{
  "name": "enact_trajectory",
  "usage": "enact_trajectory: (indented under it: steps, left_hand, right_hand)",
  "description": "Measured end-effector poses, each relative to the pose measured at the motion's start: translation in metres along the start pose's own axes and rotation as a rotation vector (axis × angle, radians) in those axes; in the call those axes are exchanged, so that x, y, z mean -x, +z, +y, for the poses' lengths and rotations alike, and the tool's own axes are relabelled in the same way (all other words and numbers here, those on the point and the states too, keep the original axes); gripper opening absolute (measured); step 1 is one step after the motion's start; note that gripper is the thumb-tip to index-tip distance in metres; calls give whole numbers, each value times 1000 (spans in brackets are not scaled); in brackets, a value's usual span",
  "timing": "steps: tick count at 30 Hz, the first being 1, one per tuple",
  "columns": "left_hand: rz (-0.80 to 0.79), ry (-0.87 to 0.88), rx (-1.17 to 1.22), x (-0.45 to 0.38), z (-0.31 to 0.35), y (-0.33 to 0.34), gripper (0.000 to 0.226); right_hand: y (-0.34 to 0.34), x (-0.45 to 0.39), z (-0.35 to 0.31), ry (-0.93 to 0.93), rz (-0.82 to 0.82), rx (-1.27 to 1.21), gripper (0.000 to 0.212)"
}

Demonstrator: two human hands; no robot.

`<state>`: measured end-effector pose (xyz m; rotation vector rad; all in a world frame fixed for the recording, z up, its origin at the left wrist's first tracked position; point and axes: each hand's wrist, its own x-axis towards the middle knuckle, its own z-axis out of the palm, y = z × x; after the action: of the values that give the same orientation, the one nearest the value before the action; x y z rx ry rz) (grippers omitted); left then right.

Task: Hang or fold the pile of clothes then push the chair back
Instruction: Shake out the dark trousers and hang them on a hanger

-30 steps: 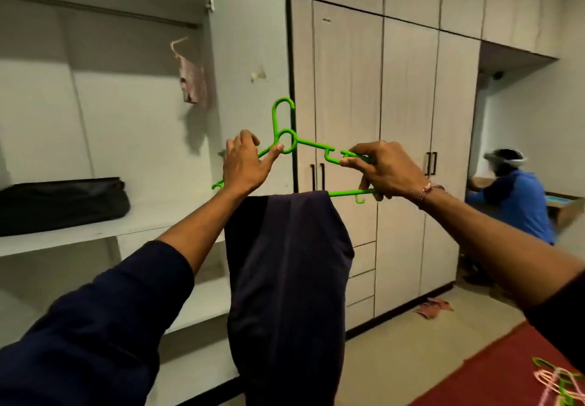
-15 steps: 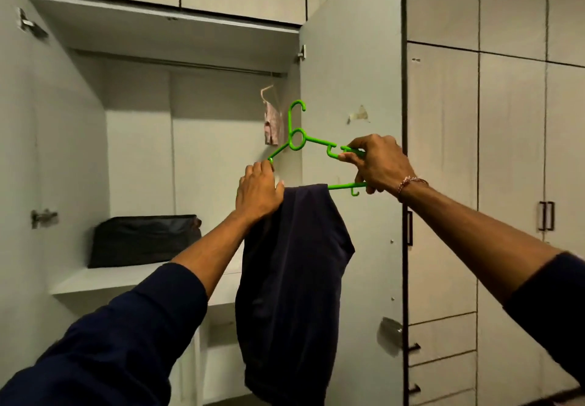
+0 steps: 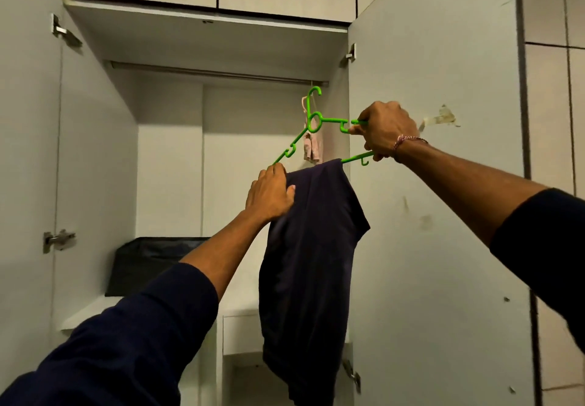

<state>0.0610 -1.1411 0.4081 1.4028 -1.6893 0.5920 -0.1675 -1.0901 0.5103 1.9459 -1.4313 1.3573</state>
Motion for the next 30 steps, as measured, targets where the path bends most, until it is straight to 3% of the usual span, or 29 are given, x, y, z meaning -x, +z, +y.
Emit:
enact_trajectory:
  steps: [6,23,30]
  left_hand:
    - [18,9,7,-71,-46,53,31]
    - [196,-4,108,-267,-137,152,32]
    - [222,89,103,-342,-181,183,27]
  right_hand:
    - [75,-76,8,-19,43,-5,44]
    - [239,-250,-4,-137,104,188,28]
    - [293,-327,-22,-127,154,235,25]
